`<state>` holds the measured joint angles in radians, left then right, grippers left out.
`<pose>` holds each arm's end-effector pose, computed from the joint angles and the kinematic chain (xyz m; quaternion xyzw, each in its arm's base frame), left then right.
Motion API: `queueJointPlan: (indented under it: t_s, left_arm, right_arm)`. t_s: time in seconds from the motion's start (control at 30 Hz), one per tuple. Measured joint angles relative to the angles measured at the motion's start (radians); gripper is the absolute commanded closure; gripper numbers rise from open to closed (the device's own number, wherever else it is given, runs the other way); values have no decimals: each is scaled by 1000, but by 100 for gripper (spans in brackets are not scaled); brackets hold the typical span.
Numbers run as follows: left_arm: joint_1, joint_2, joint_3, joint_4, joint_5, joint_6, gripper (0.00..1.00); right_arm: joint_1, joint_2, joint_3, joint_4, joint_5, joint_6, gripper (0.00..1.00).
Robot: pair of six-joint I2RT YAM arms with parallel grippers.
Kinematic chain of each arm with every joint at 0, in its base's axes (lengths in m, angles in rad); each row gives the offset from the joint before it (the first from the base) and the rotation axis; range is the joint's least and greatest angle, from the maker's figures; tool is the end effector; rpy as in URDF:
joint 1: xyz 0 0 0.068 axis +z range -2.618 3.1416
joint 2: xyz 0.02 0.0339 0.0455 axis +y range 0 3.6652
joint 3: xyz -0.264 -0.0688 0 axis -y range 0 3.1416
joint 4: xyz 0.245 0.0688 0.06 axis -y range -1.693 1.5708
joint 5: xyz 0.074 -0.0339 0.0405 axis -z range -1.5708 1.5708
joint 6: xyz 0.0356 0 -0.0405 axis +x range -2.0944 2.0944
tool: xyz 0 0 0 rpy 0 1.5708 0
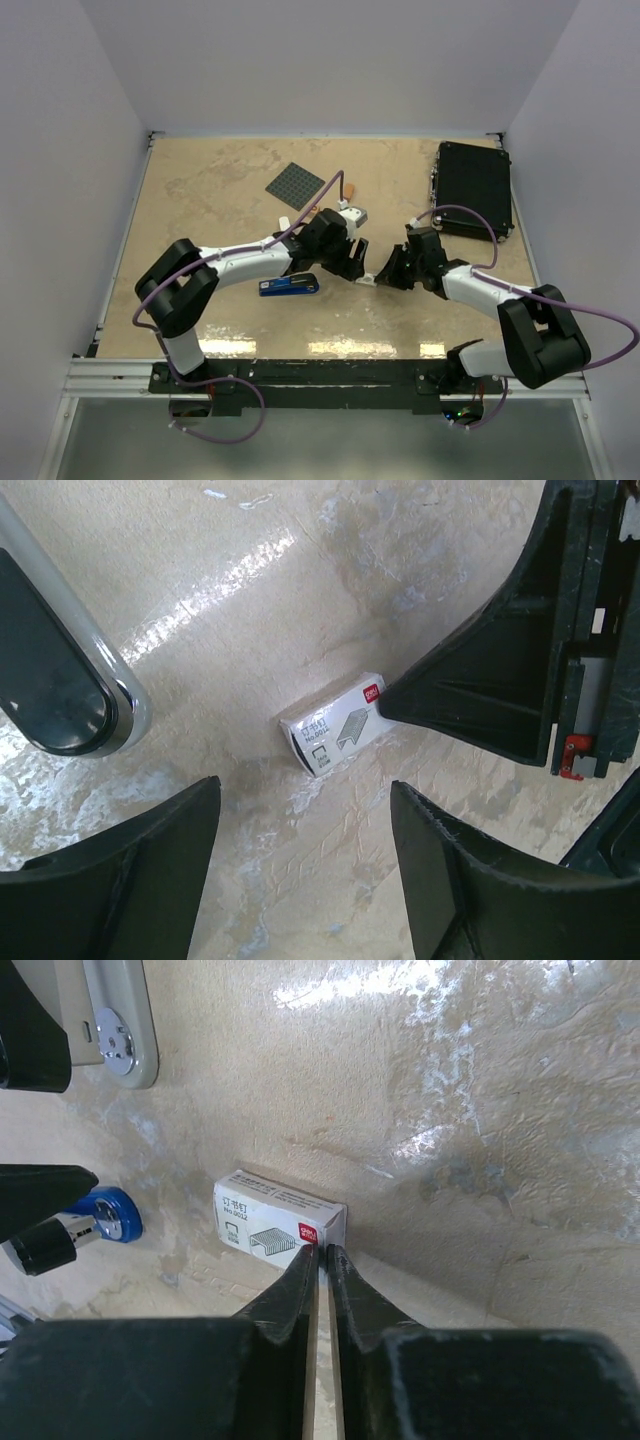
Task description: Load the staples into the stapler
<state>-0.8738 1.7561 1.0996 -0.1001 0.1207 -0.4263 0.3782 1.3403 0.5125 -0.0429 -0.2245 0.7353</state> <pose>0.2399 -0.2932 0.1959 0.2267 0.8885 -0.2833 0.2811 0.2198 0.0959 0.1475 0.1280 0.9254 0.2694 0.2337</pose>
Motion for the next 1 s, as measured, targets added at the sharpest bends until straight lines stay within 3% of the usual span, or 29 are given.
queueJointPlan:
  t_s: [0.3,0.57,1.0]
  left_arm:
    - [0,55,40,-34,-25,-69,40]
    - [0,93,51,-58,-57,-121,57]
    - [0,131,56,-41,-50,-165,59]
  right_arm:
    - [0,-2,9,-24,8,-12,100]
    - [0,-8,9,-35,16,-21,100]
    - [0,-8,9,-35,15,-36,99]
